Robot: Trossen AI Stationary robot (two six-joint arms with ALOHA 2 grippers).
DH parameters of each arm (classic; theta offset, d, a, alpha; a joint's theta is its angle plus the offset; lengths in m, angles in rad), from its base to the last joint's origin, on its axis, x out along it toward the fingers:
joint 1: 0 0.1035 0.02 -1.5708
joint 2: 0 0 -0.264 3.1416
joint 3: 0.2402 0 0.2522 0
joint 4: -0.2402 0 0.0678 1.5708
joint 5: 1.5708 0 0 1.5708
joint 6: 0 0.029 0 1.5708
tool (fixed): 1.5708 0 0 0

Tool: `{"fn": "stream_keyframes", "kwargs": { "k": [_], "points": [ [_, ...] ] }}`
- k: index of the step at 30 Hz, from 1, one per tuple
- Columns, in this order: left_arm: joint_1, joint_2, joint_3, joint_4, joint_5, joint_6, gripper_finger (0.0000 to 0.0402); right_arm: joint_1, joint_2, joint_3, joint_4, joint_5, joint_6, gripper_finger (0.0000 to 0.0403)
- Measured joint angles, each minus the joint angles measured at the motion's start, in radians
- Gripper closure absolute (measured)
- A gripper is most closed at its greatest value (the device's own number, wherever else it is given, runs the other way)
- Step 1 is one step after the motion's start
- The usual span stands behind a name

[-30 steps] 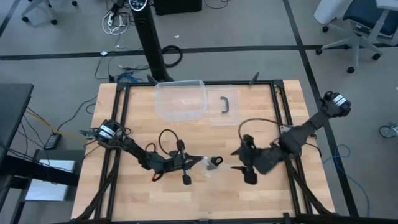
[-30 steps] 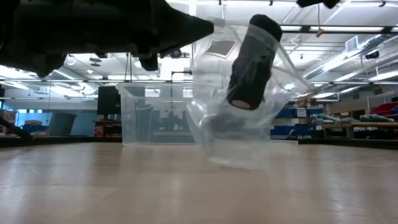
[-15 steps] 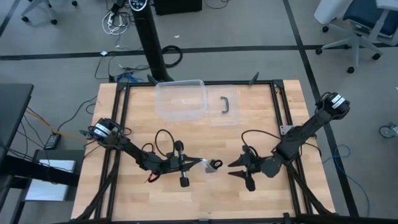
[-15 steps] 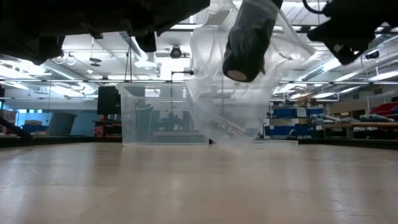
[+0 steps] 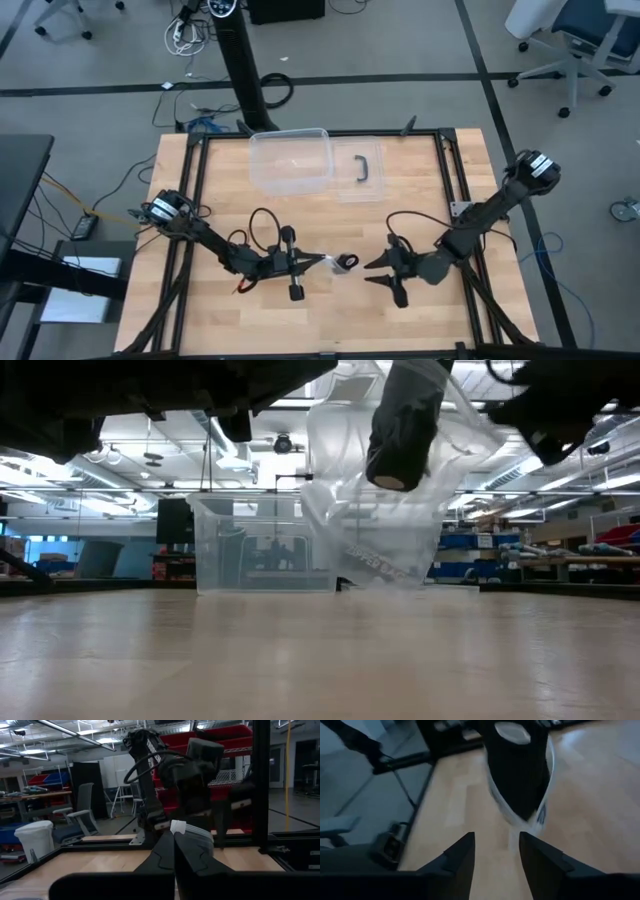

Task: Roll bandage
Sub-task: Put the rolled black bandage into the transparent zip bag

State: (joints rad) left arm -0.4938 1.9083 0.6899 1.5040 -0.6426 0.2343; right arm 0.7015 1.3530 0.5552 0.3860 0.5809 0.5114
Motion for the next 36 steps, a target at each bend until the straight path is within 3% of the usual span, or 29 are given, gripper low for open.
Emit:
{"fn": "stream_keyframes", "kwargs": {
  "k": [8,24,28,33,36],
  "points": [
    [-0.003,0.0,0.0,0.001,0.0,0.001,0.0402,0.063,-0.071,0.001,-0.114,0.136,-0.009,0.0234],
    [-0.004,-0.007,0.002,0.002,-0.001,0.02,0.0402,-0.043,0.03,0.001,-0.017,-0.01,-0.022,0.0252],
    [-0.006,-0.026,0.002,0.001,-0.003,0.024,0.0402,-0.052,0.047,0.001,0.002,-0.023,-0.035,0.0285],
    [-0.006,-0.04,0.002,-0.001,-0.003,0.025,0.0402,-0.051,0.044,0.001,0.011,0.003,-0.097,0.0383],
    [-0.006,-0.04,0.002,-0.002,-0.003,0.023,0.0402,-0.049,0.03,0.027,0.005,-0.002,-0.126,0.0394]
  ]
}}
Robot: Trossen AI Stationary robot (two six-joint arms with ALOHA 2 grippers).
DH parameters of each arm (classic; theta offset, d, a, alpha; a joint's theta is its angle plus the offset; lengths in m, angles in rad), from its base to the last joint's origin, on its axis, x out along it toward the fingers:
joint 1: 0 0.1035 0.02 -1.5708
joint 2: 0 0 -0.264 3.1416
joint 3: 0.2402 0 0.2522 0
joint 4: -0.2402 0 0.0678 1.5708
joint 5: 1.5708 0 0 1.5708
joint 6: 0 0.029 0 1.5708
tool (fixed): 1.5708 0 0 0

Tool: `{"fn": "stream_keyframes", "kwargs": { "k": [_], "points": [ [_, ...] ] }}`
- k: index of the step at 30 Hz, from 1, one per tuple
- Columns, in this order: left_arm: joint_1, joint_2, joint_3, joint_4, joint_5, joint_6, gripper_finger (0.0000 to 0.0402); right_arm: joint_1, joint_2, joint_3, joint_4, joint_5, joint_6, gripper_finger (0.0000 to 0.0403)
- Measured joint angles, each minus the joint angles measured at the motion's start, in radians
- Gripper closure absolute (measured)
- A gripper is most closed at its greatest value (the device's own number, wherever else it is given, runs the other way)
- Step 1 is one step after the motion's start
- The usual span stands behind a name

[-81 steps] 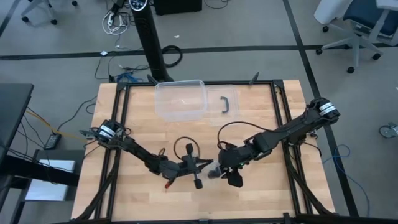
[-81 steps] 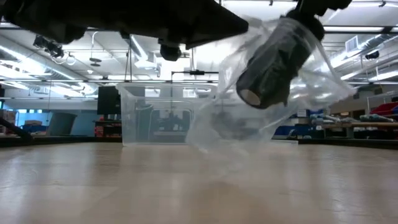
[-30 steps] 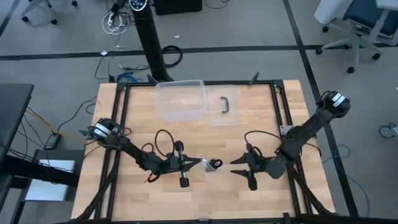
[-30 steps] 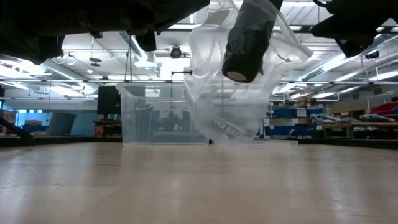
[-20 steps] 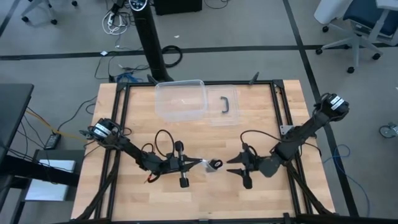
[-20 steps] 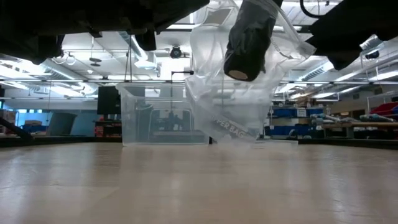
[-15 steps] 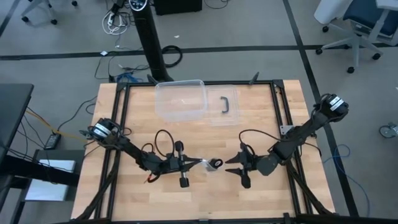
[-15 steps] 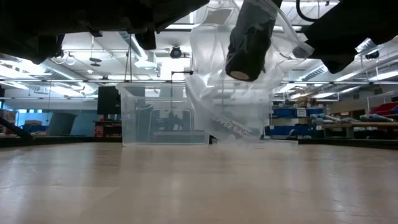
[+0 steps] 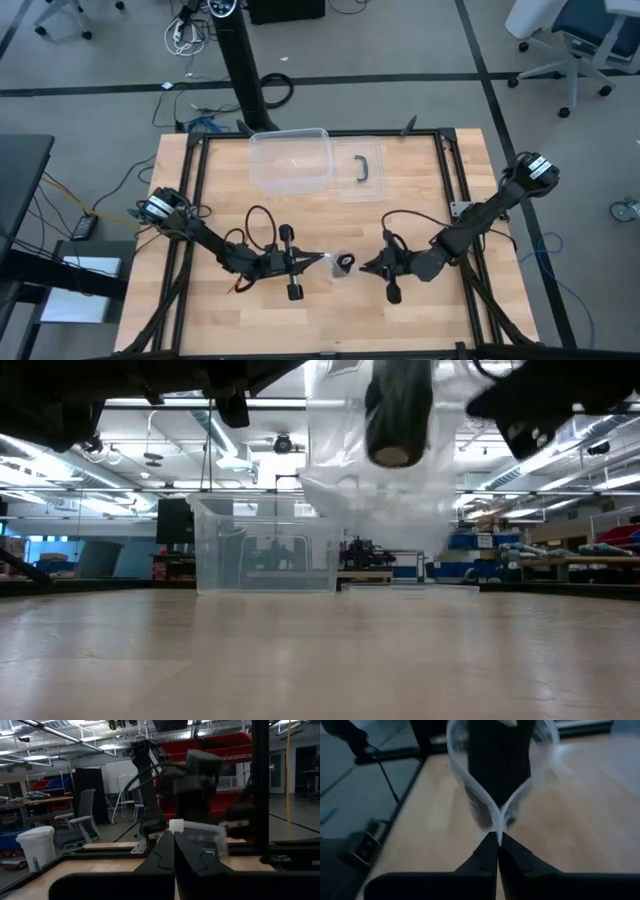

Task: Roll bandage
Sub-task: Put the rolled black bandage into the transparent zip bag

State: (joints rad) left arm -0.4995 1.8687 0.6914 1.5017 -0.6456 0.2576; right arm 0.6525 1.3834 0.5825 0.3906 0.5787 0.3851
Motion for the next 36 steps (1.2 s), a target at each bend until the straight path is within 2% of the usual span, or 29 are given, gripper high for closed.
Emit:
{"fn": "stream_keyframes", "kwargs": {
  "k": [4,8,10,12,15,17,19,22,26,30,36],
  "points": [
    [0.0,0.0,0.0,0.0,0.0,-0.003,0.0402,0.003,-0.038,0.073,-0.137,-0.022,-0.011,0.04],
    [0.0,0.0,0.0,-0.003,0.007,-0.042,0.0402,0.002,-0.055,0.155,-0.269,0.009,-0.001,0.0401],
    [-0.01,-0.005,-0.006,-0.003,-0.034,0.007,0.0402,-0.006,-0.054,0.202,-0.396,-0.01,0.02,0.0401],
    [-0.029,-0.028,-0.024,-0.001,-0.085,0.056,0.0402,0.0,-0.061,0.259,-0.539,0.02,0.06,0.0402],
    [-0.032,-0.04,-0.021,-0.005,-0.064,0.029,0.0402,0.005,-0.066,0.32,-0.641,0.041,0.08,0.0402],
    [-0.033,-0.037,-0.024,-0.018,-0.103,0.031,0.0402,0.005,-0.063,0.355,-0.738,0.036,0.093,0.0402],
    [-0.04,-0.037,-0.029,-0.008,-0.118,0.047,0.0402,0.013,-0.065,0.384,-0.758,0.051,0.097,0.0402],
    [-0.038,-0.037,-0.019,-0.012,-0.072,0.025,0.0402,0.002,-0.067,0.403,-0.759,0.008,0.081,0.0402],
    [-0.041,-0.037,-0.016,-0.012,-0.101,0.057,0.0402,-0.011,-0.066,0.427,-0.786,-0.024,0.074,0.0403],
    [-0.017,-0.041,0.001,-0.049,-0.011,-0.036,0.0402,-0.045,-0.062,0.429,-0.783,-0.058,0.059,0.0403],
    [-0.009,-0.04,0.011,-0.09,-0.003,-0.042,0.0402,-0.087,-0.06,0.429,-0.799,-0.11,0.05,0.0403]
  ]
}}
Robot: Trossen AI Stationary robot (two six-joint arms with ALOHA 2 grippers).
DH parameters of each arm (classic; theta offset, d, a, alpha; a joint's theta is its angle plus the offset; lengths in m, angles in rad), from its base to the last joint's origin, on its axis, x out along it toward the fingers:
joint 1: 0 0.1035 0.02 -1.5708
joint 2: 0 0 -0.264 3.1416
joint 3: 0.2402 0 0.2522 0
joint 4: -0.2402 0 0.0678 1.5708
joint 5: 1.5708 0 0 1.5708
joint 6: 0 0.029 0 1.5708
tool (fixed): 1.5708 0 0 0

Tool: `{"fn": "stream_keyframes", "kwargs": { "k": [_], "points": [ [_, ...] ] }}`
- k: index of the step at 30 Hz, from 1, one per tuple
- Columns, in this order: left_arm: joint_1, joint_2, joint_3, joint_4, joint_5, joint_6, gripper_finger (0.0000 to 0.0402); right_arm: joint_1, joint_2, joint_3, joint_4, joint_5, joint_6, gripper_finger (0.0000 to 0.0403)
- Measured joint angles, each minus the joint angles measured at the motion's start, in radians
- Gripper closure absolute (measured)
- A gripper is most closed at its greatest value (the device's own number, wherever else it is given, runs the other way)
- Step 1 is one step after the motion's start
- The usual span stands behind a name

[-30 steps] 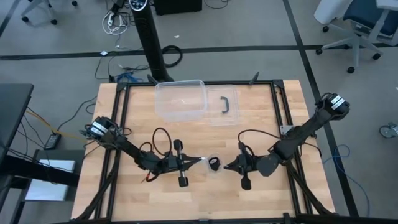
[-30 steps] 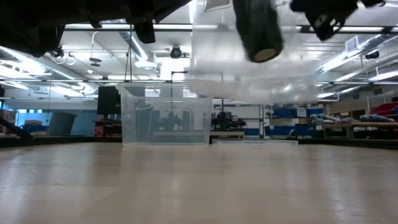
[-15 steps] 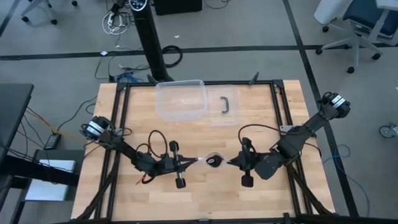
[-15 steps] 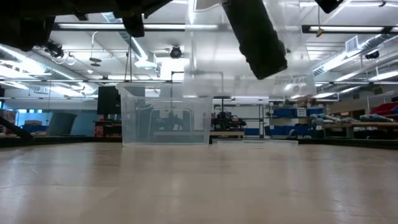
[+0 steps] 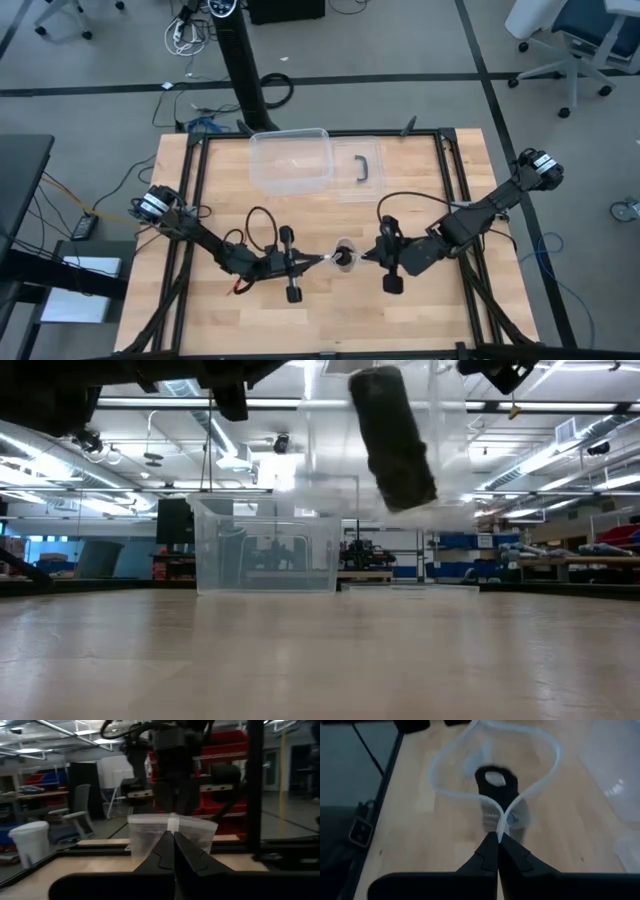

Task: Roll bandage
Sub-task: Put the rolled black bandage into the transparent zip bag

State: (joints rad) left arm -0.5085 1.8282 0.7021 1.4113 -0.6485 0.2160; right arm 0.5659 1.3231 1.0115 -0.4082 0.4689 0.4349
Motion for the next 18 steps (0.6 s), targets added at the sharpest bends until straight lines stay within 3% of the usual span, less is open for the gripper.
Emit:
{"fn": "stream_keyframes", "kwargs": {
  "k": [18],
  "points": [
    [-0.042,0.0,-0.065,0.064,-0.17,0.042,0.0402,0.029,-0.001,-0.001,-0.153,-0.016,0.137,0.0401]
  ]
}}
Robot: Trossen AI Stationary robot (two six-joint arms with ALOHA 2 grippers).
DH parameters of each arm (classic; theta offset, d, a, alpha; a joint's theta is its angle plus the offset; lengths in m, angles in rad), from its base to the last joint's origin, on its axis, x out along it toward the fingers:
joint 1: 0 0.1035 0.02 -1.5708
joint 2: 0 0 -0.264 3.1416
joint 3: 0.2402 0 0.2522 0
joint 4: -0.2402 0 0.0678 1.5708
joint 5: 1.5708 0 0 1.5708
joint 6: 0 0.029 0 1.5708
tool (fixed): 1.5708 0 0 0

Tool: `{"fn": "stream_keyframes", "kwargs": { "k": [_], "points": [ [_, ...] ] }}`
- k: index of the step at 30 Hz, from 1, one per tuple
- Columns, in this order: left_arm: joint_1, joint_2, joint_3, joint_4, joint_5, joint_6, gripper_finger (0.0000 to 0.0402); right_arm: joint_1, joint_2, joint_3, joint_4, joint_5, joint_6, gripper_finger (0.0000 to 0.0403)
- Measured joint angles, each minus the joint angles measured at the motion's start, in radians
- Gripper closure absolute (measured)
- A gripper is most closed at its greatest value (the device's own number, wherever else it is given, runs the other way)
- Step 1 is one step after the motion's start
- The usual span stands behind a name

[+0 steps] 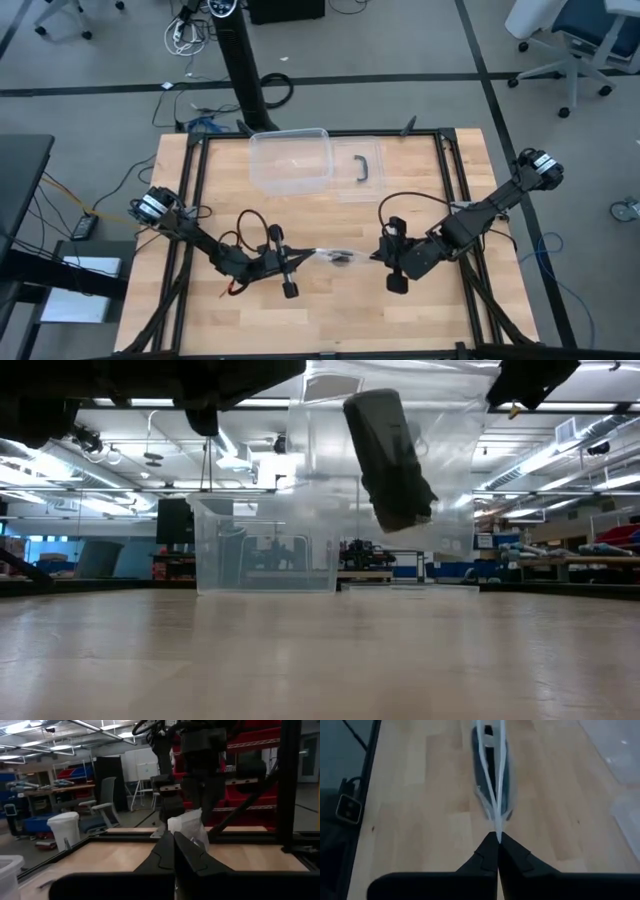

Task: Roll bandage
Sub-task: Put the rolled black bandage into the transparent zip bag, then close the transparent zip bag

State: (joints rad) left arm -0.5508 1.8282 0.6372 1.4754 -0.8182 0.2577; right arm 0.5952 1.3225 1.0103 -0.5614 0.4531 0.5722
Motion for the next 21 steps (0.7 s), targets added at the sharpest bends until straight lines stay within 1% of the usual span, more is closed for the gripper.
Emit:
{"fn": "stream_keyframes", "kwargs": {
  "k": [4,8,9,11,13,14,17,19,21],
  "points": [
    [0.0,0.0,-0.001,0.002,-0.004,0.0,0.0402,0.002,-0.007,0.0,-0.015,-0.007,0.007,0.0378],
    [-0.001,0.0,-0.001,0.002,-0.003,-0.001,0.0402,0.019,-0.048,0.028,-0.09,-0.017,0.028,0.0332],
    [-0.001,0.0,-0.001,0.002,-0.003,-0.001,0.0402,0.024,-0.059,0.047,-0.115,-0.006,0.034,0.0319],
    [-0.001,0.0,-0.001,0.002,-0.003,-0.002,0.0402,0.03,-0.076,0.084,-0.119,0.055,0.011,0.0295],
    [-0.001,0.0,-0.001,0.002,0.002,-0.004,0.0402,0.028,-0.079,0.107,-0.038,0.106,-0.071,0.0275],
    [-0.001,0.0,-0.001,0.002,0.002,-0.006,0.0402,0.016,-0.075,0.108,0.023,0.107,-0.135,0.0268],
    [0.002,0.0,-0.001,0.0,0.004,-0.006,0.0402,-0.035,-0.038,0.11,0.226,0.044,-0.339,0.0259],
    [0.005,0.0,-0.001,0.0,0.005,-0.007,0.0402,-0.074,-0.01,0.11,0.313,0.017,-0.424,0.026],
    [0.007,0.0,-0.001,-0.002,0.008,-0.008,0.0402,-0.115,0.021,0.11,0.353,-0.012,-0.464,0.0264]
  ]
}}
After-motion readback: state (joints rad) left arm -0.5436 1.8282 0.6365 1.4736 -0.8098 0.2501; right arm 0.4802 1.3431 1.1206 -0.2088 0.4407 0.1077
